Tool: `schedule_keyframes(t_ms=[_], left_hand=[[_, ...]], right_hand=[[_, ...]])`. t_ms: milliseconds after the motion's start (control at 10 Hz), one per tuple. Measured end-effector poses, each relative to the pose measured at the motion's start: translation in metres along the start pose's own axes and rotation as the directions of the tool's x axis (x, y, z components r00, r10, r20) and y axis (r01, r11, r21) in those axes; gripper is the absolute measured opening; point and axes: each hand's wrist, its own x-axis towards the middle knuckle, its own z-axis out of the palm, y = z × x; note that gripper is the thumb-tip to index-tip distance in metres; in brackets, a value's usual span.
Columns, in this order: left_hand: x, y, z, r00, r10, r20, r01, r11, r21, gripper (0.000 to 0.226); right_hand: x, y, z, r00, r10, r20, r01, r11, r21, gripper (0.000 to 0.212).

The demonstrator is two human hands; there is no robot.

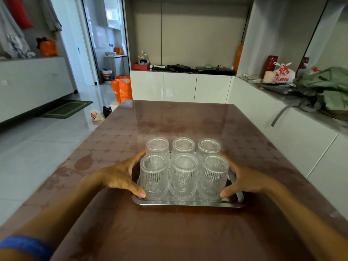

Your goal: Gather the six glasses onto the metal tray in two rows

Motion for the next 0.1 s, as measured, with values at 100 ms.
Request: schedule_keyframes(t_ms=[100], left_hand=[[-0.0242,0.008,-0.0163,0.997,-0.009,-0.073,0.011,0.999,0.034,0.129]], right_hand=[[-0.0216,-0.0042,-0.0171,0.995,-0.029,-0.097,0.019,0.995,-0.1,0.14]])
